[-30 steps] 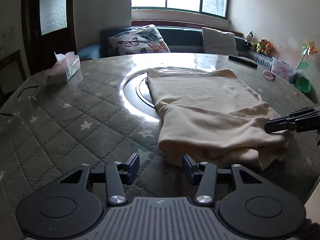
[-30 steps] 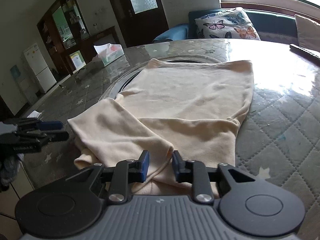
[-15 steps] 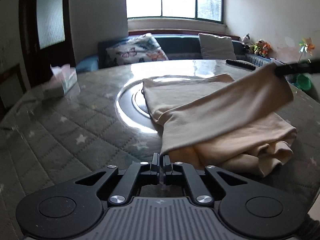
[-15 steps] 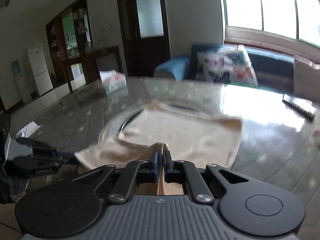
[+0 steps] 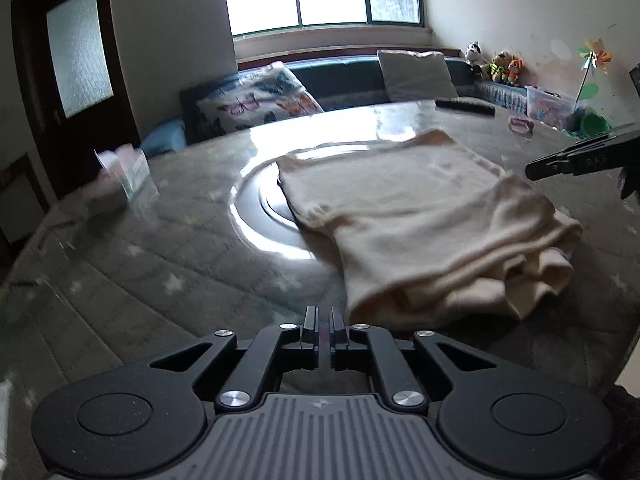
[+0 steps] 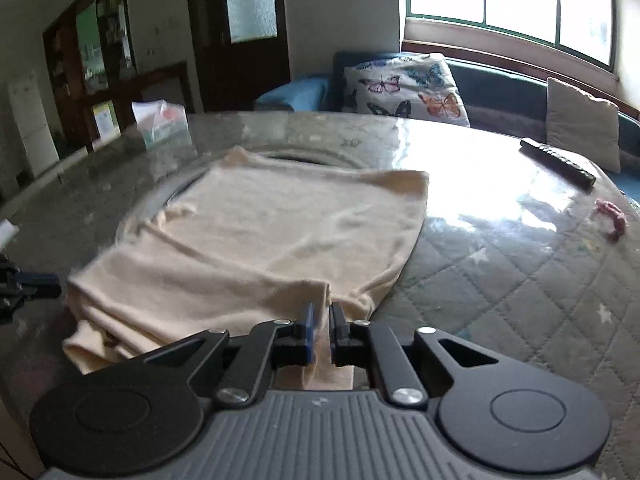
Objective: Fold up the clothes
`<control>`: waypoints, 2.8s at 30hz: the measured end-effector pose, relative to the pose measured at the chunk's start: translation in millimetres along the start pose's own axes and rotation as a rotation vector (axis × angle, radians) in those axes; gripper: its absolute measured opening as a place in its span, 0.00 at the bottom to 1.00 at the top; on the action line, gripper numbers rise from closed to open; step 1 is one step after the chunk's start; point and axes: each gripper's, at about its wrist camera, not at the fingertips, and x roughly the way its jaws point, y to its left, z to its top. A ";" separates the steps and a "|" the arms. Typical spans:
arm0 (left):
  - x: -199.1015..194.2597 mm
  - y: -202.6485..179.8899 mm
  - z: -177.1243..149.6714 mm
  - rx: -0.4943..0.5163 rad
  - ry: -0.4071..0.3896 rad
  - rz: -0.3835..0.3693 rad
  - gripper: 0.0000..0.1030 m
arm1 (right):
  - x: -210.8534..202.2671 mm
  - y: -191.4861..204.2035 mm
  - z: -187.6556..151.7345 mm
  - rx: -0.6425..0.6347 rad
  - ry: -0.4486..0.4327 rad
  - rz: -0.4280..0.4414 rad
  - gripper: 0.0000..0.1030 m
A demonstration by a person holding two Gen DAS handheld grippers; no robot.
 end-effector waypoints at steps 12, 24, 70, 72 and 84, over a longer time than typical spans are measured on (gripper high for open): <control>58.4 -22.8 54.8 -0.037 -0.042 -0.118 0.07 | 26.9 15.3 2.2 -0.035 -0.002 0.056 0.09; 81.8 -22.6 44.3 0.003 0.010 -0.113 0.07 | 6.1 9.6 -16.9 -0.059 0.028 0.088 0.09; 45.8 -58.7 41.0 0.317 -0.122 -0.248 0.11 | -28.5 62.5 -54.5 -0.540 -0.022 0.110 0.59; 47.1 -57.0 40.0 0.317 -0.116 -0.254 0.11 | -17.7 61.6 -50.7 -0.540 -0.022 0.114 0.55; 30.5 -59.1 3.3 0.383 -0.118 -0.191 0.46 | -3.5 35.3 -14.6 -0.341 0.036 0.213 0.11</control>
